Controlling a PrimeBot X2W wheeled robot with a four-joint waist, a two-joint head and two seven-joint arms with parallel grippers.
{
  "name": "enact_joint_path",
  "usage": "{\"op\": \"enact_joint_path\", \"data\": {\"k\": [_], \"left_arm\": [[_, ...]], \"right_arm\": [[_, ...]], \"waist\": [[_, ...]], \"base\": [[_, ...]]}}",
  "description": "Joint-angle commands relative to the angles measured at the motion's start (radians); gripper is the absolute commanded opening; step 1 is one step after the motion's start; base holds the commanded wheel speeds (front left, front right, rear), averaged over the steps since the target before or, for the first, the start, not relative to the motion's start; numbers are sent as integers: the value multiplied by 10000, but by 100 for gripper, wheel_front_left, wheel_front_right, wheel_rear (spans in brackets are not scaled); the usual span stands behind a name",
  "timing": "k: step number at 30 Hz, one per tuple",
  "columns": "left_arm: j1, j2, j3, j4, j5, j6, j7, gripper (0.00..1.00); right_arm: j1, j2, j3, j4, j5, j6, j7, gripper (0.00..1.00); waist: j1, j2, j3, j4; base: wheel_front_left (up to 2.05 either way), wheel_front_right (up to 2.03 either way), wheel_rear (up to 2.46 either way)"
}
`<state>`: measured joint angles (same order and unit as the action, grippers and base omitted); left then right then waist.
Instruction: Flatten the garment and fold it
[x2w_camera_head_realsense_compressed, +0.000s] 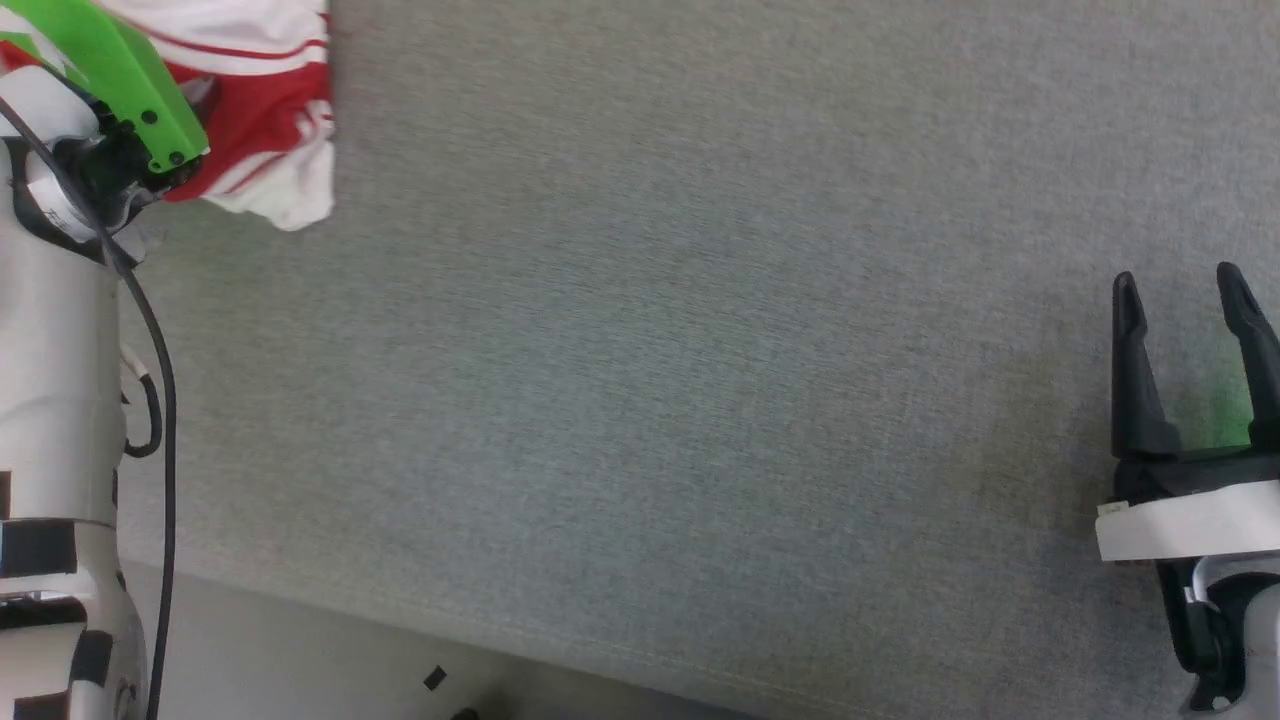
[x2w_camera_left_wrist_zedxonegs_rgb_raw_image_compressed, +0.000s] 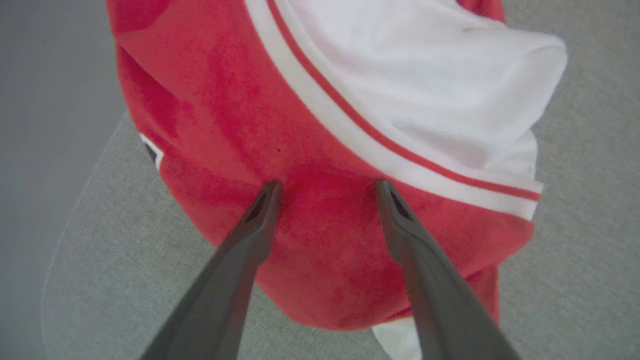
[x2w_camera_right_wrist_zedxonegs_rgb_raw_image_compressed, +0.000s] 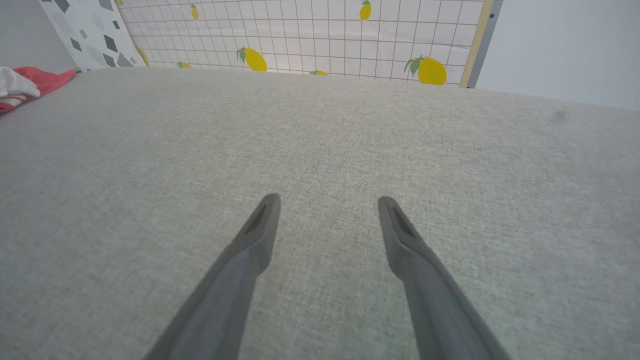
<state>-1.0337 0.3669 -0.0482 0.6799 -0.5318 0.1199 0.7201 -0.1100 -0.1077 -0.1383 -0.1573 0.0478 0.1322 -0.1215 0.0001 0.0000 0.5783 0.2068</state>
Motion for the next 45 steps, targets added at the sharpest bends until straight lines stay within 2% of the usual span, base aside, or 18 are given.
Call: {"op": "enact_joint_path", "data": {"k": [1, 5, 10, 11, 12, 16, 22, 27, 33, 38, 45], "left_arm": [[94, 106, -22, -65, -31, 157, 221, 100], [393, 83, -18, -199, -183, 506, 1078, 100], [778, -105, 50, -535, -502, 587, 1539, 100], [846, -134, 74, -617, -579, 545, 1553, 32], [891, -134, 95, -724, -591, 512, 1431, 0], [1060, -80, 255, -1003, -564, 473, 660, 0], [914, 93, 690, -1006, -358, 566, -1288, 0], [466, 356, 839, -895, -161, 388, -2584, 0], [-230, 630, 676, -1081, 133, 14, -3581, 0], [-805, 764, 356, -1318, 382, -296, -3925, 0], [-1506, 730, -82, -1427, 512, -635, -3878, 0]], "right_arm": [[-114, -1, -43, -115, 48, -15, 17, 100], [-79, -20, -148, -243, 51, -15, 18, 100], [-97, -31, -242, -368, 42, -15, 81, 100], [-110, -33, -240, -378, 43, -15, 92, 100], [-119, -34, -235, -379, 45, -15, 96, 100], [-194, -9, -170, -339, 50, -15, 96, 100], [-243, 54, -69, -1, 115, -15, -100, 100], [-246, 192, 26, 501, 166, -15, -302, 100], [-86, 397, 100, 1340, 231, -15, -628, 100], [120, 511, 82, 1925, 283, -15, -829, 100], [418, 567, 1, 2477, 396, -15, -1032, 100]], "waist": [[-1, 0, 540, -427], [-1, 0, 714, -395], [-1, 0, 853, -303], [-1, 0, 863, -289], [-1, 0, 861, -278], [-1, 0, 803, -256], [-1, 0, 362, -257], [-1, 0, -414, -310], [-1, 0, -1663, -491], [-1, 0, -2609, -670], [-1, 0, -3613, -881]], "base": [[0, 0, 0], [0, 0, 0], [0, 0, 0], [0, 0, 0], [0, 0, 0], [0, 0, 0], [0, 0, 0], [0, 0, 0], [0, 0, 0], [0, 0, 0], [0, 0, 0]]}}
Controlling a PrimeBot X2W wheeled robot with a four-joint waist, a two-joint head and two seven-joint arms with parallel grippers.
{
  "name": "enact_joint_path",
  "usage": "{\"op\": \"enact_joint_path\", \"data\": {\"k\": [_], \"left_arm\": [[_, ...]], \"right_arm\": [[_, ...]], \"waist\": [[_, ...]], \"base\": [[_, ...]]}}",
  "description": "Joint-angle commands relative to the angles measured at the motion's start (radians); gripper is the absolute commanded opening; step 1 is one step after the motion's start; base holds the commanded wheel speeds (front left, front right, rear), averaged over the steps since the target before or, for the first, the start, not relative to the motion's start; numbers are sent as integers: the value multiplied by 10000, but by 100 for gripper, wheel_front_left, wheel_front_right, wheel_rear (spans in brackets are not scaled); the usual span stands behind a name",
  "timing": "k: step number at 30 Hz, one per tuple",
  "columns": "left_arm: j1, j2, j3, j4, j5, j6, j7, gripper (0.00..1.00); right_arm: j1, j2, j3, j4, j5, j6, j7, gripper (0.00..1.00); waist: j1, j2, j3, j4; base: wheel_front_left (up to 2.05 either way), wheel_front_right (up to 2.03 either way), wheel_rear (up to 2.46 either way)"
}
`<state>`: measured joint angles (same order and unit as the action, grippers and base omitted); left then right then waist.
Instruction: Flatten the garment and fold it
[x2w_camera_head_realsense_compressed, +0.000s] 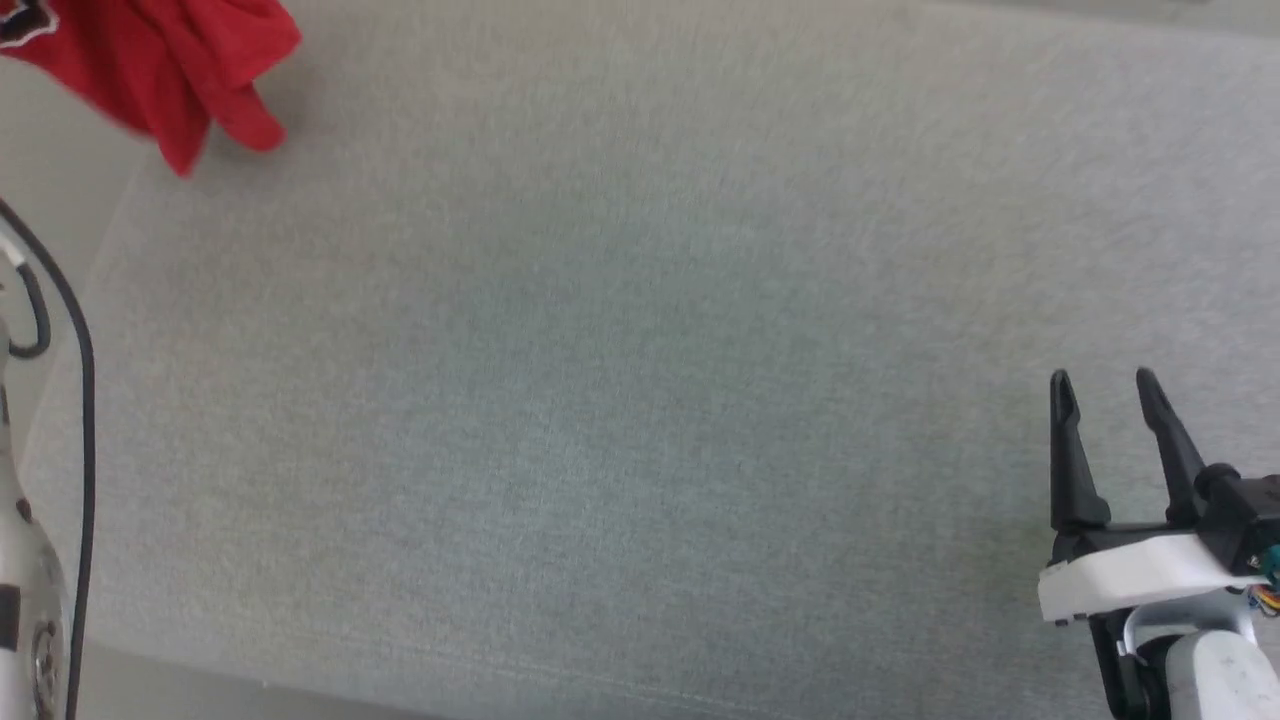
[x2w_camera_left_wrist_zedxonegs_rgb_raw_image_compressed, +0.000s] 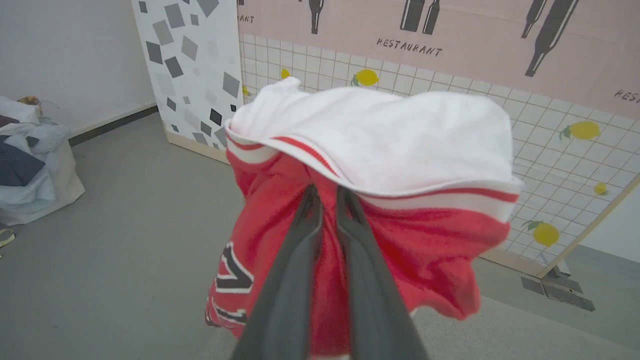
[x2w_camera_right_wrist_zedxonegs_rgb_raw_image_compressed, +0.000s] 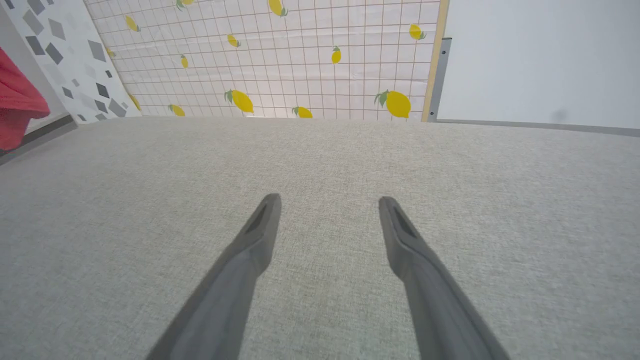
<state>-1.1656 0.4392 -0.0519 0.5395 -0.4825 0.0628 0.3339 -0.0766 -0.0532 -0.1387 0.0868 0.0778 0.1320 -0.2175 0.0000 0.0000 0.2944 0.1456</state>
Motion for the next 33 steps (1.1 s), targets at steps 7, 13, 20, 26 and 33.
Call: {"op": "enact_joint_path", "data": {"k": [7, 13, 20, 26, 33], "left_arm": [[-638, -425, -510, 164, -105, -542, 50, 0], [-530, -1201, -966, 318, -383, -936, 147, 0], [-263, -2126, -1345, 338, -843, -1281, 204, 0], [66, -2801, -1706, 392, -1140, -1467, 275, 0], [696, -3330, -2239, 720, -1233, -1501, 457, 0]], "right_arm": [[187, 27, 67, 503, 473, -13, -236, 100], [196, 28, 9, 785, 523, -13, -329, 100], [317, 29, -152, 962, 471, -13, -379, 100], [412, 29, -253, 1056, 465, -13, -398, 100], [470, 29, -488, 1010, 484, -13, -412, 100]], "waist": [[0, 0, -1486, -636], [0, 0, -2102, -1152], [0, 0, -2590, -2010], [0, 0, -2684, -2773], [0, 0, -2357, -3220]], "base": [[0, 0, 0], [0, 0, 0], [0, 0, 0], [0, 0, 0], [0, 0, 0]]}}
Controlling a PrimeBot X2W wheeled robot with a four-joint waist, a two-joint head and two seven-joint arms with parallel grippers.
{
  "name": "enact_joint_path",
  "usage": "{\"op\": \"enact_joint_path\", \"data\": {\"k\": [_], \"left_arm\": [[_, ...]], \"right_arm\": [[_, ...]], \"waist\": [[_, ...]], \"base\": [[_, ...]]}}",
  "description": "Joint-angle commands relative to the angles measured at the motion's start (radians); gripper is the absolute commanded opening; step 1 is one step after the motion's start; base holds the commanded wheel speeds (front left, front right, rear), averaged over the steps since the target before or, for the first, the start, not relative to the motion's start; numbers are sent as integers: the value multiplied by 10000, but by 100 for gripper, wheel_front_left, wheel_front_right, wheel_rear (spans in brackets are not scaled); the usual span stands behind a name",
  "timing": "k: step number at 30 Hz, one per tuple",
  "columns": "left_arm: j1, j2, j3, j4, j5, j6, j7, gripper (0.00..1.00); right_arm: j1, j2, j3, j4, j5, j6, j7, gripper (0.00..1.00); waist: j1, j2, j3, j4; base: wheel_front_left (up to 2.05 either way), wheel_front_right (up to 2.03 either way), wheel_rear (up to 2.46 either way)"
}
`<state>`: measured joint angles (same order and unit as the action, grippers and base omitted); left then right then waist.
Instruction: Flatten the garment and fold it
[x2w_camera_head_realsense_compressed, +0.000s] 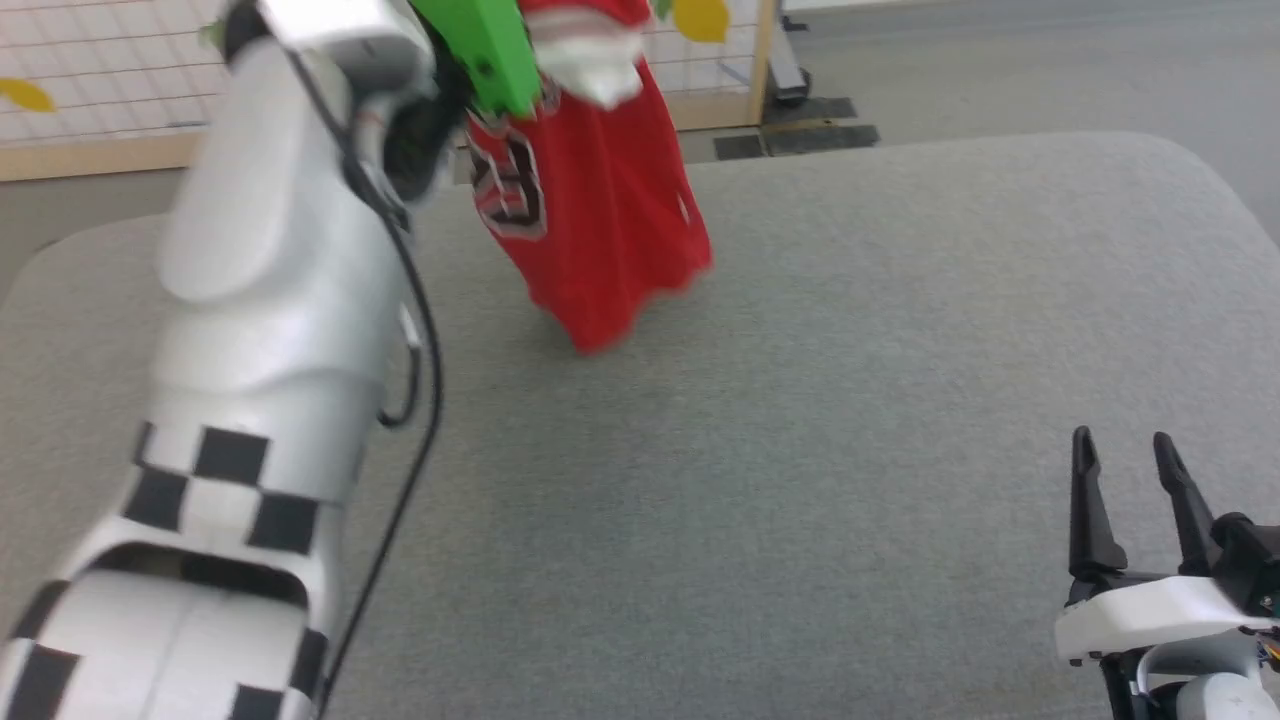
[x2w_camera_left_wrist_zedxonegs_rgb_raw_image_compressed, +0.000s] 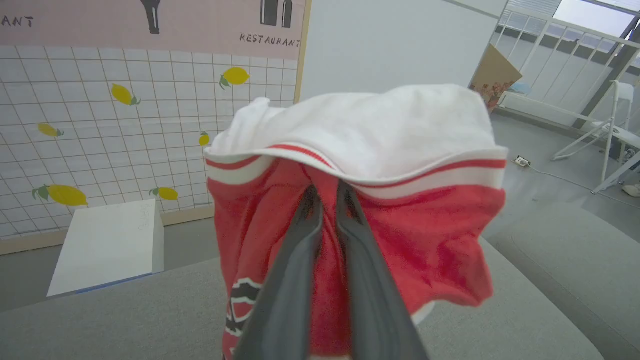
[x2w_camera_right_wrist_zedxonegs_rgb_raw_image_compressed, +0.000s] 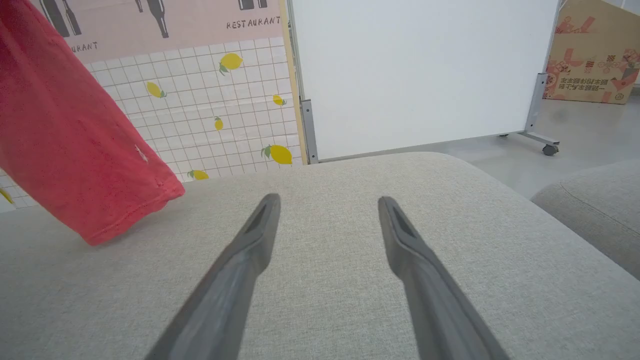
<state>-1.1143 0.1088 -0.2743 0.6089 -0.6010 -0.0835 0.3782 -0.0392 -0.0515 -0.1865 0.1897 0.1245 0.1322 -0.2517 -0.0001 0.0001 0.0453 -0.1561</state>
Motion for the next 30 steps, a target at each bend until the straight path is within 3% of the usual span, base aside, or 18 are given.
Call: {"op": "enact_joint_path", "data": {"k": [1, 15, 23, 24, 25, 30], "left_arm": [[290, -74, -119, 92, -21, -43, 28, 0], [2387, -547, -2249, 2371, 514, 60, 246, 0], [2962, -581, -2955, 3058, -210, 23, 1063, 0], [2965, -582, -2986, 3001, -379, 44, 1114, 5], [2938, -582, -3061, 2919, -518, 61, 1164, 100], [2692, -584, -2868, 2420, -1287, 171, 1263, 100]], "right_arm": [[94, 12, -45, -34, 23, -15, -73, 100], [-405, 12, 35, -119, 218, -15, -95, 100], [-508, 12, 95, -83, 323, -15, -99, 100], [-500, 12, 87, -72, 326, -15, -99, 100], [-484, 12, 85, -48, 325, -15, -99, 100], [-365, 12, 88, 29, 317, -15, -100, 100]], "waist": [[1, -1, 206, -217], [1, -1, 1554, -281], [1, -1, 1802, -256], [1, -1, 1782, -228], [1, -1, 1724, -193], [1, -1, 1273, 17]], "base": [[0, 0, 0], [0, 0, 0], [0, 0, 0], [0, 0, 0], [0, 0, 0], [0, 0, 0]]}}
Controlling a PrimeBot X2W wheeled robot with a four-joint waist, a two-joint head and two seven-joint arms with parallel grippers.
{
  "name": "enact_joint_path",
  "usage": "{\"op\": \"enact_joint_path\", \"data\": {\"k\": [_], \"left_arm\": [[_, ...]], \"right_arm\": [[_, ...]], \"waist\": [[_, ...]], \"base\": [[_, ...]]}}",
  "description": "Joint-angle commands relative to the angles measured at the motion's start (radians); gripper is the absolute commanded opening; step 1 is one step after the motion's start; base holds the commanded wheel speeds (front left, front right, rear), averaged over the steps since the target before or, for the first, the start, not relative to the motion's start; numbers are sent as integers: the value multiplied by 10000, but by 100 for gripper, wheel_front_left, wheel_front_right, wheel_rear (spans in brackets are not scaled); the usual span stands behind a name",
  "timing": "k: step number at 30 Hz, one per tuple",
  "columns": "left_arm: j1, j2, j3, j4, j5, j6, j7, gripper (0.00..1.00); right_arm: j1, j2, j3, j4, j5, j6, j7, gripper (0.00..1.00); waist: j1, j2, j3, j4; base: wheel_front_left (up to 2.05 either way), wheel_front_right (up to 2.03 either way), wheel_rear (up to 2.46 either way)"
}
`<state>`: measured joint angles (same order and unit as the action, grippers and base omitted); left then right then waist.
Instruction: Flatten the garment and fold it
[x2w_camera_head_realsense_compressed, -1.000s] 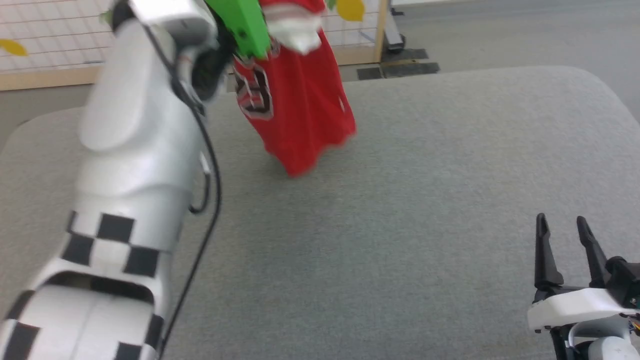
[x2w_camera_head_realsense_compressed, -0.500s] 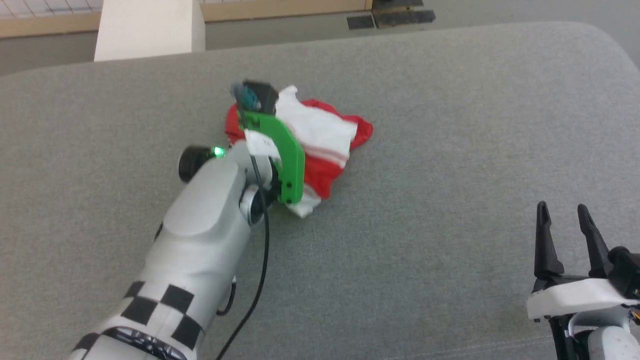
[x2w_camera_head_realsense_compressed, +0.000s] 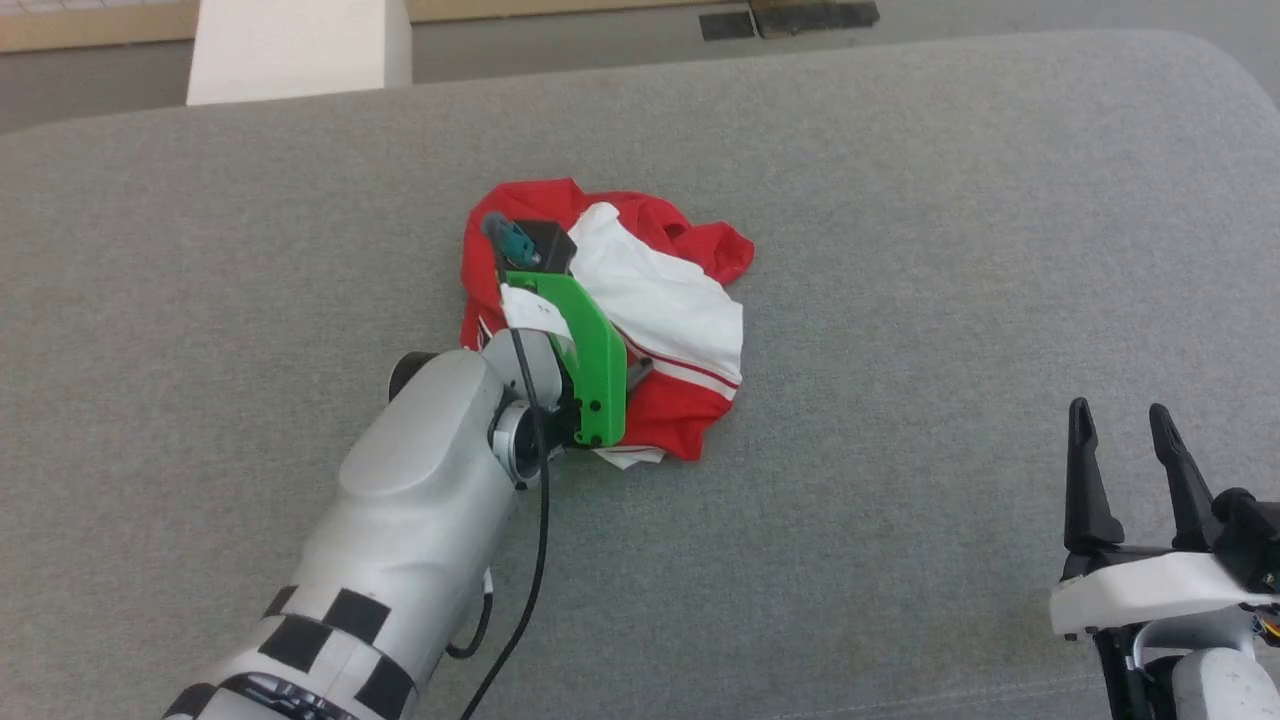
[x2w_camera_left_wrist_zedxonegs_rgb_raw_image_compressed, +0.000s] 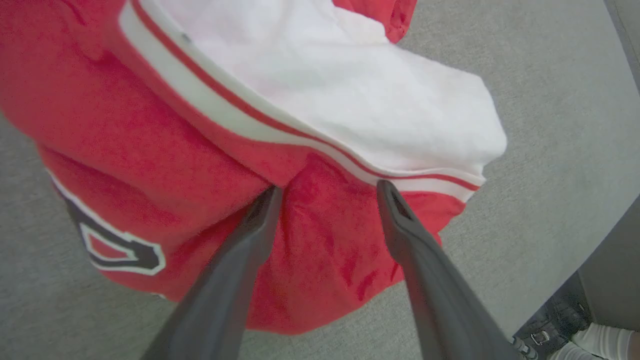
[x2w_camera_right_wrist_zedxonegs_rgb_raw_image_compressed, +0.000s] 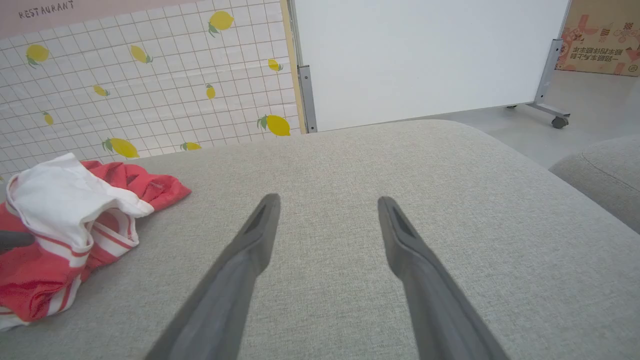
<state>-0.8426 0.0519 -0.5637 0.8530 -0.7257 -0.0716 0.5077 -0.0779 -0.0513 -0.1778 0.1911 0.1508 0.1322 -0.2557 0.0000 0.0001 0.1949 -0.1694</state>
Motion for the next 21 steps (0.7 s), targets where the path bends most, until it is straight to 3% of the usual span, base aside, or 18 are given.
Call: {"op": "enact_joint_path", "data": {"k": [1, 8, 14, 21], "left_arm": [[-98, -14, 148, -119, -169, 70, -42, 100], [-409, 368, 1265, -1153, -936, 283, -637, 100], [-181, 1224, 2162, -2438, -598, 699, -2928, 100], [1087, 2336, 2495, -3643, 640, 1282, -5731, 100]], "right_arm": [[66, 10, 2, 23, 45, -15, -60, 100], [448, 11, -54, 73, -14, -15, -60, 100], [670, 11, -124, -30, 6, -15, -60, 100], [711, 11, -250, -185, -88, -15, -60, 100]], "waist": [[0, -1, -341, 216], [0, -1, -1088, 730], [0, -1, -1469, 1168], [0, -1, -1630, 1628]], "base": [[0, 0, 0], [0, 0, 0], [0, 0, 0], [0, 0, 0]]}}
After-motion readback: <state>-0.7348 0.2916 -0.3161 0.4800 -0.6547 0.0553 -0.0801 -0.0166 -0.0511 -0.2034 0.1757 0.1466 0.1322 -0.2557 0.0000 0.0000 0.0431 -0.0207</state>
